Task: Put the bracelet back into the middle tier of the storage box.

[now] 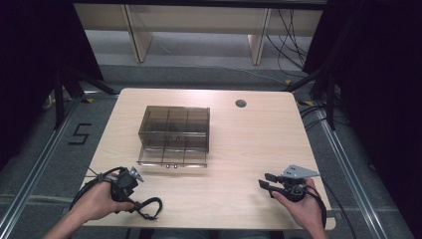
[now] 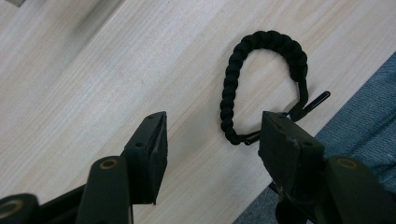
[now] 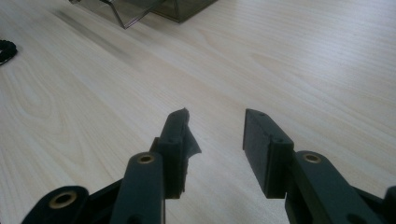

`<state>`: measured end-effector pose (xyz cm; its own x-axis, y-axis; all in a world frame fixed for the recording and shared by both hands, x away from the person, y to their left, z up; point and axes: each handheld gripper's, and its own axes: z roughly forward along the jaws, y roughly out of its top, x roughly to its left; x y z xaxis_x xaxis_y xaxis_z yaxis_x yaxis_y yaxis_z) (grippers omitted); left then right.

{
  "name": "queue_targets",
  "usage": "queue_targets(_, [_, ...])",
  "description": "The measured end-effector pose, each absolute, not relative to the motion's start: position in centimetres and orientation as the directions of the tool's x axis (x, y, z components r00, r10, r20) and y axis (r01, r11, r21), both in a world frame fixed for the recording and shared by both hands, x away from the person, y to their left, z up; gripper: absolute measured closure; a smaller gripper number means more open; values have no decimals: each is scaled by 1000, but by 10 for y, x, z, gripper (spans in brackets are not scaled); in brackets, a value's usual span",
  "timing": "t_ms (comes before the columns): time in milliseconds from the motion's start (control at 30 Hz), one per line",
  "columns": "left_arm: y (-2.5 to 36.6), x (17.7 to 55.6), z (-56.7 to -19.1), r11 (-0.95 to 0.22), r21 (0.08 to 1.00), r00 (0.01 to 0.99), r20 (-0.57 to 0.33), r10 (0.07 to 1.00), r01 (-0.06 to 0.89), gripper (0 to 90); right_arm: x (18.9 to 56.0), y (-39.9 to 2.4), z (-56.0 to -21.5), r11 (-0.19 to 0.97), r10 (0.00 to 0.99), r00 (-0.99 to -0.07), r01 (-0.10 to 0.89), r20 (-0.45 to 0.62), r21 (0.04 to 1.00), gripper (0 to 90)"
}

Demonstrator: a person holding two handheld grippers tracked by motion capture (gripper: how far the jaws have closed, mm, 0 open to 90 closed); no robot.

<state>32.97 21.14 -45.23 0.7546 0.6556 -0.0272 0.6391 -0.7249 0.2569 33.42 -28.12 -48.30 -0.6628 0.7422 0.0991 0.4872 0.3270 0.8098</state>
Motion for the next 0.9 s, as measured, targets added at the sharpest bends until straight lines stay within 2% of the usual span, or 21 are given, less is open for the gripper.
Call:
queue_targets(33, [210, 330, -453, -721, 266, 753, -27, 658, 640, 422, 333, -280, -483, 317, 745, -655, 514, 126, 797, 615])
queue_targets(100, [209, 332, -452, -731, 248, 759, -28, 650, 635, 424, 334, -280, -483, 324, 742, -661, 499, 111, 804, 615])
queue_targets(133, [207, 333, -453, -733, 247, 761, -30, 648, 634, 433, 332, -278, -483, 309, 743, -652, 533, 149, 788, 615])
queue_targets(233, [204, 336, -455, -740, 235, 766, -32, 643, 631, 451, 335, -280, -484, 330, 737, -667, 494, 108, 804, 615])
queue_targets(467, [193, 341, -456, -766, 199, 786, -37, 617, 611, 502, 334, -278, -483, 318, 739, -662, 506, 124, 802, 615])
queue_targets(500, [190, 341, -459, -774, 188, 792, -37, 610, 605, 522, 335, -279, -483, 334, 737, -669, 486, 98, 808, 615])
queue_targets(533, [188, 342, -461, -777, 183, 794, -38, 606, 602, 528, 334, -278, -483, 316, 739, -662, 508, 128, 801, 615])
queue_targets(900, [180, 346, -475, -834, 108, 840, -11, 543, 541, 657, 334, -279, -483, 316, 739, -661, 508, 127, 801, 616])
